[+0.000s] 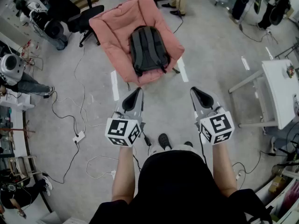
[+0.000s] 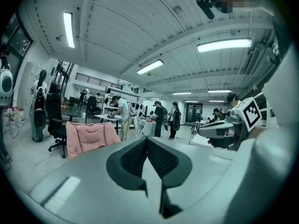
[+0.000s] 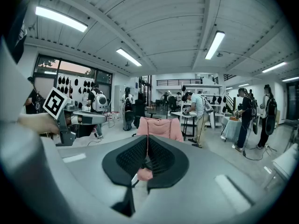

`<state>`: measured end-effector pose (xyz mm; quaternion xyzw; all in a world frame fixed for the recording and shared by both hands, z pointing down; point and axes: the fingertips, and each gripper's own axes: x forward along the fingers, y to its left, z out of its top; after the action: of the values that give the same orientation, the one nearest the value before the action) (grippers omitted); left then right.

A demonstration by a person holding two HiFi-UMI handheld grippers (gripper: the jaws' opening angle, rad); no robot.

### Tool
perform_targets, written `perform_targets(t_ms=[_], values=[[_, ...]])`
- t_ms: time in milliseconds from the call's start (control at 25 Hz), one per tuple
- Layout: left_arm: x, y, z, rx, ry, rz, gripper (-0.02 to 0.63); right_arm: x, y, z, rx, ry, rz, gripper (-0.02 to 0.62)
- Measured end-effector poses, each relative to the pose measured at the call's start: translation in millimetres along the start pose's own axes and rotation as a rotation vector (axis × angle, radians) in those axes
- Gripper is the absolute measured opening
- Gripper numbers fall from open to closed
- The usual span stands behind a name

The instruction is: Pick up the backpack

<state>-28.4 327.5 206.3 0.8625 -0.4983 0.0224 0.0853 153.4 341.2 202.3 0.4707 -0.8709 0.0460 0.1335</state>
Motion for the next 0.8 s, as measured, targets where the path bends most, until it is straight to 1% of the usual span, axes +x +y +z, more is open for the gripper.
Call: perform_targets(t_ms=[160,360,800], values=[[5.5,2.8,3.9,0.001,-0.004,0.01,-0.003,2.3,-6.6,6.6,-0.017,-0.013,0.004,0.009],[7.0,4.5,8.1,-0.001,-0.001,0.008,-0.003,4.1,-4.7,16.0,-0.042,-0.011,0.017,0.009],[-0.2,10.8,-1.5,0.005,0.025,0.006,-0.003,3.4,1.2,9.0,-0.006,-0.01,0.008,0.011]])
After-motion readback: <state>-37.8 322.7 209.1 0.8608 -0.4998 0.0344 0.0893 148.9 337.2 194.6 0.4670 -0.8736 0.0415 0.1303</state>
